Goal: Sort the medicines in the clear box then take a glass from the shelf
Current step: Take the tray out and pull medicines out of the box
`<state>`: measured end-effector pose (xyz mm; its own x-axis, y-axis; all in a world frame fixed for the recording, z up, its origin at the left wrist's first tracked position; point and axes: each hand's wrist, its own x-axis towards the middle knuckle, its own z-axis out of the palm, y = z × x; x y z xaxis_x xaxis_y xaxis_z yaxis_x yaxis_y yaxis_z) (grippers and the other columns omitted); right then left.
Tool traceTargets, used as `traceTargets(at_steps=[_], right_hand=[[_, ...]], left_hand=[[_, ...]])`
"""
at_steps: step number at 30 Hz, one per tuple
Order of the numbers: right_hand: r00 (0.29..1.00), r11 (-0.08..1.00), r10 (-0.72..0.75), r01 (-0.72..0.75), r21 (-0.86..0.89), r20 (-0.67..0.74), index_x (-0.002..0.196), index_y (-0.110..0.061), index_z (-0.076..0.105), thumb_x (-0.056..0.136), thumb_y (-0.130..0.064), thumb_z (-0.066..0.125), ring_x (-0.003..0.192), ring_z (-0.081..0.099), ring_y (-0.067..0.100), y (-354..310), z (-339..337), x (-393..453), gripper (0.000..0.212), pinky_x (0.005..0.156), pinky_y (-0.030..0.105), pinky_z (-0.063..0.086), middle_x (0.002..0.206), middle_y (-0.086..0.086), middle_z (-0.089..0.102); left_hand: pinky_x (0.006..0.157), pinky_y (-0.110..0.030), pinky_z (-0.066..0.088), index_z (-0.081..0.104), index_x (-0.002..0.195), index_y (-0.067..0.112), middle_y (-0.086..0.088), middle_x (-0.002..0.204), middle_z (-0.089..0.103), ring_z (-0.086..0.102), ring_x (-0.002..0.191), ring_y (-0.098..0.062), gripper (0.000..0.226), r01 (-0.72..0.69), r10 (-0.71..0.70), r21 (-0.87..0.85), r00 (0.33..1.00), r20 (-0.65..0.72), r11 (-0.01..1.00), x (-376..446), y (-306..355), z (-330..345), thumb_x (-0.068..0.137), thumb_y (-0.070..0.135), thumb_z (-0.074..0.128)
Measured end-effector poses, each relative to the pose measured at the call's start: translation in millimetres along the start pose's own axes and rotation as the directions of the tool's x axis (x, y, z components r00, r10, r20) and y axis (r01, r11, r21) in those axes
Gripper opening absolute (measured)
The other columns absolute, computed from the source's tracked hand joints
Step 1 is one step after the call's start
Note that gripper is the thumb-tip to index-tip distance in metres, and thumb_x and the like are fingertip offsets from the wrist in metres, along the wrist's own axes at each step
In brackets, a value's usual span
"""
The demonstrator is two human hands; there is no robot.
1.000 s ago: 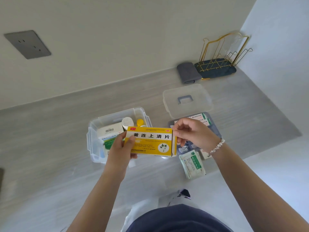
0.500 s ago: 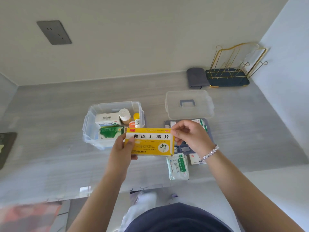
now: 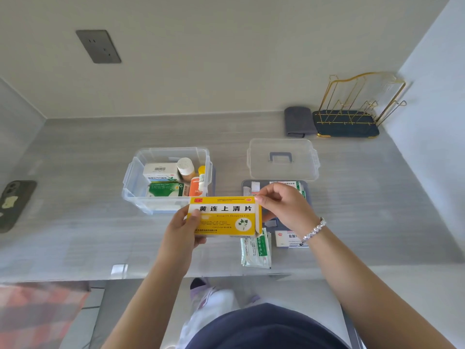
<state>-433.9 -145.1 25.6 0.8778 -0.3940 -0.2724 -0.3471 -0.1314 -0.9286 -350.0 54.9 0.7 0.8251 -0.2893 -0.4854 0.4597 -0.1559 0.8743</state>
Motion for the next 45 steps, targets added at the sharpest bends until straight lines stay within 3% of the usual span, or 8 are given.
traceTargets(at_steps=[11,16,20,25,30,36,40,45], right_hand=[[0.989,0.994,-0.041,0.055,0.095,-0.139,0.073,-0.020,0.055,0.085,-0.015,0.062,0.061,0.066,0.007,5,10,-3,0.015,0.050,0.015,0.053,0.079,0.003,0.068],[0.982,0.972,0.007,0.037,0.232,-0.188,0.078,-0.024,0.056,0.087,-0.019,0.058,0.081,0.067,0.023,11,23,-4,0.010,0.071,0.034,0.057,0.090,0.008,0.067],[0.995,0.773,0.074,-0.012,0.634,-0.071,0.098,-0.031,0.058,0.091,-0.026,0.049,0.077,0.064,0.016,8,41,-5,0.012,0.066,0.034,0.055,0.091,0.002,0.059],[0.997,0.791,0.062,-0.026,0.612,-0.037,0.102,-0.028,0.059,0.096,-0.030,0.038,0.080,0.067,0.012,5,47,-4,0.022,0.066,0.026,0.057,0.095,0.002,0.064],[0.993,0.652,0.069,-0.120,0.749,0.100,0.128,-0.029,0.048,0.097,-0.024,0.036,0.111,0.060,0.021,12,46,-4,0.034,0.094,0.037,0.049,0.122,0.001,0.060],[0.990,0.824,0.121,-0.138,0.550,0.068,0.127,-0.043,0.043,0.093,-0.027,0.044,0.106,0.062,0.014,27,27,-5,0.037,0.096,0.036,0.048,0.121,-0.005,0.062],[0.985,0.960,0.160,-0.140,0.242,-0.067,0.135,-0.039,0.039,0.091,-0.027,0.052,0.092,0.064,0.001,45,4,-7,0.047,0.081,0.024,0.053,0.103,-0.018,0.064],[0.935,0.968,0.245,-0.224,0.109,-0.255,0.126,-0.024,0.053,0.088,-0.022,0.057,0.087,0.065,0.012,78,-17,-13,0.038,0.070,0.022,0.053,0.104,-0.001,0.067]], left_hand=[[0.063,-0.030,0.047,0.053,0.119,0.014,-0.006,0.091,0.065,0.054,0.071,-0.020,0.026,-0.020,0.020,0.000,0.999,-0.029,1.000,-11,-6,8,0.098,0.026,0.042],[0.062,-0.030,0.045,0.052,0.120,0.012,-0.005,0.087,0.064,0.051,0.067,-0.020,0.027,-0.001,-0.002,-0.054,0.999,-0.048,0.999,-14,-8,12,0.099,0.024,0.040],[0.062,-0.030,0.045,0.051,0.121,0.012,-0.004,0.085,0.063,0.049,0.064,-0.019,0.029,0.030,-0.036,-0.100,0.997,-0.061,0.995,-15,-9,18,0.099,0.026,0.039],[0.062,-0.029,0.046,0.050,0.123,0.013,-0.003,0.085,0.062,0.053,0.069,-0.018,0.029,0.006,-0.019,-0.108,0.993,-0.115,0.994,-12,-6,16,0.098,0.026,0.041],[0.060,-0.028,0.046,0.047,0.126,0.015,-0.002,0.091,0.062,0.056,0.074,-0.017,0.031,-0.027,0.014,-0.091,0.989,-0.147,0.996,-7,-3,16,0.098,0.026,0.043],[0.056,-0.022,0.049,0.049,0.120,0.018,0.001,0.091,0.062,0.060,0.077,-0.014,0.024,0.009,-0.014,-0.046,0.994,-0.111,0.999,-1,-9,28,0.098,0.026,0.042],[0.054,-0.020,0.054,0.049,0.112,0.022,0.004,0.091,0.063,0.064,0.080,-0.011,0.016,0.021,-0.021,0.037,1.000,-0.019,0.999,5,-20,47,0.097,0.025,0.043],[0.068,-0.027,0.055,0.058,0.105,0.026,0.003,0.094,0.066,0.062,0.083,-0.011,0.015,0.005,-0.019,0.246,0.998,0.056,0.969,11,-47,68,0.095,0.023,0.047]])
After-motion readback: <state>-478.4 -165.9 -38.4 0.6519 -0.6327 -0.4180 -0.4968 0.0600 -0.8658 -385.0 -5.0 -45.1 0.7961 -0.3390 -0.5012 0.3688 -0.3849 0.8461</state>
